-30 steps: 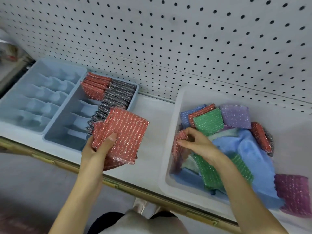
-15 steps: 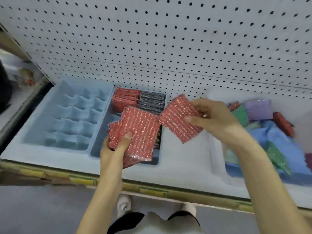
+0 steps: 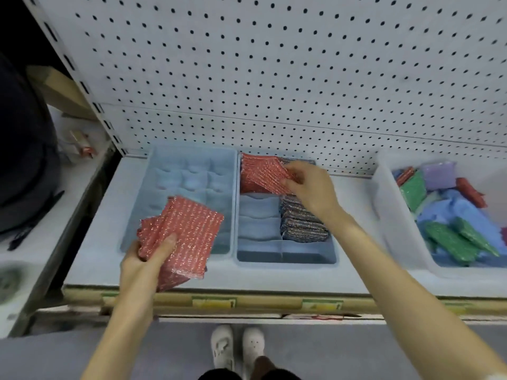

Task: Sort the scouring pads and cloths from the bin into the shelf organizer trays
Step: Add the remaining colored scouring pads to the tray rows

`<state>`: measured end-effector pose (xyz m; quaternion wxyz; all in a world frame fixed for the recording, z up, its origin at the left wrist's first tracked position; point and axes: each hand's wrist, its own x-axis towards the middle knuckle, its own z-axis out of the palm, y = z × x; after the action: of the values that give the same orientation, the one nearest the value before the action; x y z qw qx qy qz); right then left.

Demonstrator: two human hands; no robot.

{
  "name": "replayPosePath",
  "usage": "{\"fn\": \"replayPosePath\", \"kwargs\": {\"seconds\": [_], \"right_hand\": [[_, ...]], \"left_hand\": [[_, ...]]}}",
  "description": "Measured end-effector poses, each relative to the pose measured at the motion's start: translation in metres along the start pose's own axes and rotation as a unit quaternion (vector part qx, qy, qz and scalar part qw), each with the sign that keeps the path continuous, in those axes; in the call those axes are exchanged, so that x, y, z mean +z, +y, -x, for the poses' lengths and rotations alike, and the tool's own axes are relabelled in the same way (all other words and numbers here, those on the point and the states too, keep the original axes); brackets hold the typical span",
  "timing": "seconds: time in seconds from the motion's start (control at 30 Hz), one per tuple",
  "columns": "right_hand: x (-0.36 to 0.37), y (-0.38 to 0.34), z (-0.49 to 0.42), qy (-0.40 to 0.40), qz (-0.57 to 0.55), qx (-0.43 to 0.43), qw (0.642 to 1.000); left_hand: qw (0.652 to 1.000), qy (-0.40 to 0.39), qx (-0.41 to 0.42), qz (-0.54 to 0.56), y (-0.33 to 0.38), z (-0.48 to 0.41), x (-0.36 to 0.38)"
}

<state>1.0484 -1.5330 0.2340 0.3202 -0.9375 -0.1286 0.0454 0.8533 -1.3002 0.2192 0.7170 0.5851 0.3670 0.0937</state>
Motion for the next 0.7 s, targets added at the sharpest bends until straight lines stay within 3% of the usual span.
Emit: {"fn": "replayPosePath", "kwargs": {"seconds": [0.13, 0.3, 0.53, 0.7], "right_hand": [[0.035, -0.009, -0.024, 0.000, 0.126, -0.039, 0.991], [0.059, -0.011, -0.044, 0.036, 0.319, -0.083, 0.944], [0.050, -0.014, -0.039, 0.028, 0.401, -0.157, 0.902], [0.068, -0.020, -0.047, -0.078, 0.401, -0.137, 0.902]], "left_hand": [[0.999, -0.036, -0.036, -0.007, -0.007, 0.001, -0.006], [0.997, -0.047, -0.056, -0.024, -0.011, 0.000, -0.017], [0.998, -0.007, -0.061, 0.003, -0.008, -0.005, -0.019], [0.998, -0.024, -0.055, -0.009, -0.004, -0.009, 0.002]]}}
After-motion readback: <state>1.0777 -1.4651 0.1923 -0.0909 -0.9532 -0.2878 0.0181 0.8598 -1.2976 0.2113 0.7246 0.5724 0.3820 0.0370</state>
